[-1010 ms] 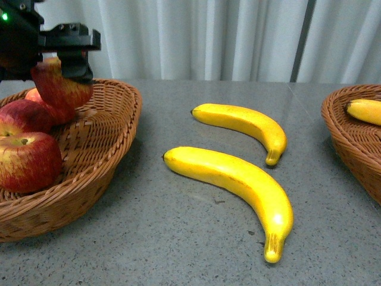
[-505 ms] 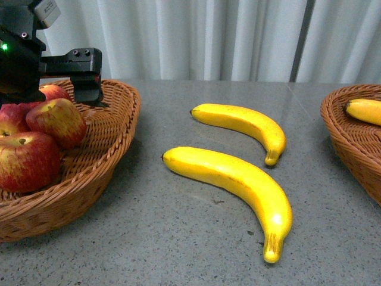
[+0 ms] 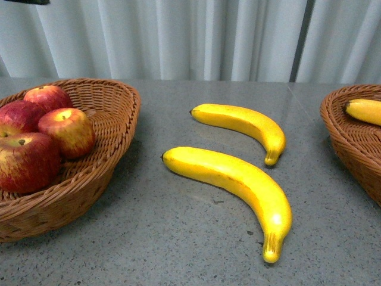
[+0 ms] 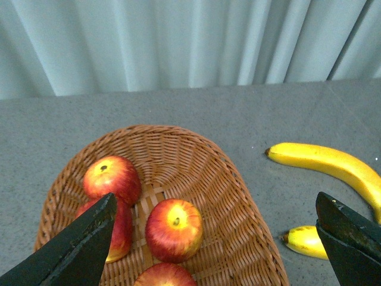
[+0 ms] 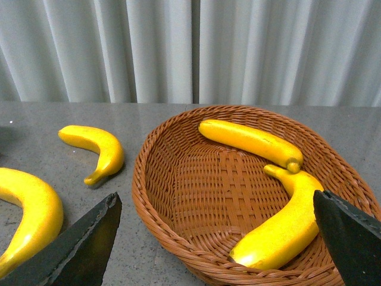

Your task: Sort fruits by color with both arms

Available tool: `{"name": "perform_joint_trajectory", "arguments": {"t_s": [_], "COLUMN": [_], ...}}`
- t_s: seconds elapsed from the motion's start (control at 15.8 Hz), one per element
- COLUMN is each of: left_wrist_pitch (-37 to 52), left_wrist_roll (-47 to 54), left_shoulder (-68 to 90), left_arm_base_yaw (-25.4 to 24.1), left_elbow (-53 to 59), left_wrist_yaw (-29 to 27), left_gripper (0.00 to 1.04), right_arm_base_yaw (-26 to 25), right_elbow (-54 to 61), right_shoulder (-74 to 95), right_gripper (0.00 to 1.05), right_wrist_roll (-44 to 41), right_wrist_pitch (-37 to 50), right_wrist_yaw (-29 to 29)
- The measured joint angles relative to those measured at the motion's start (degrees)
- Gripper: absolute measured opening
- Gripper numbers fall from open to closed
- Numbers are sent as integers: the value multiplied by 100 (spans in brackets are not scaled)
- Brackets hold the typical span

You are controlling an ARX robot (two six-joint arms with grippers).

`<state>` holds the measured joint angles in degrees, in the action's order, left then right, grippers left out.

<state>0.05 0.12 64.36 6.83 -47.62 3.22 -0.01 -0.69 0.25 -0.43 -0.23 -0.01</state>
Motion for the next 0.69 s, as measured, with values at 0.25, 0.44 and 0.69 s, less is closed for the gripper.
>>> {"name": "perform_joint_trajectory", "arguments": {"t_s": [0.25, 0.44, 0.69], "left_wrist_pitch": [1899, 2597, 2621], "left_wrist_roll": [-116, -114, -98], "left_shoulder": [-1681, -2135, -2894], "left_arm_base_yaw": [-710, -675, -678], "left_elbow": [1891, 3230, 3864], "left_wrist_yaw": [-321, -321, -323], "left_gripper": [78, 40, 1], "right_arm_base_yaw": [0, 0, 0], "right_elbow": [0, 0, 0], "right_shoulder": [0, 0, 0], "right_gripper": [98, 98, 98], "right_wrist_roll": [0, 0, 0], "right_wrist_pitch": [0, 0, 0], "right_wrist_yaw": [-2, 0, 0]}}
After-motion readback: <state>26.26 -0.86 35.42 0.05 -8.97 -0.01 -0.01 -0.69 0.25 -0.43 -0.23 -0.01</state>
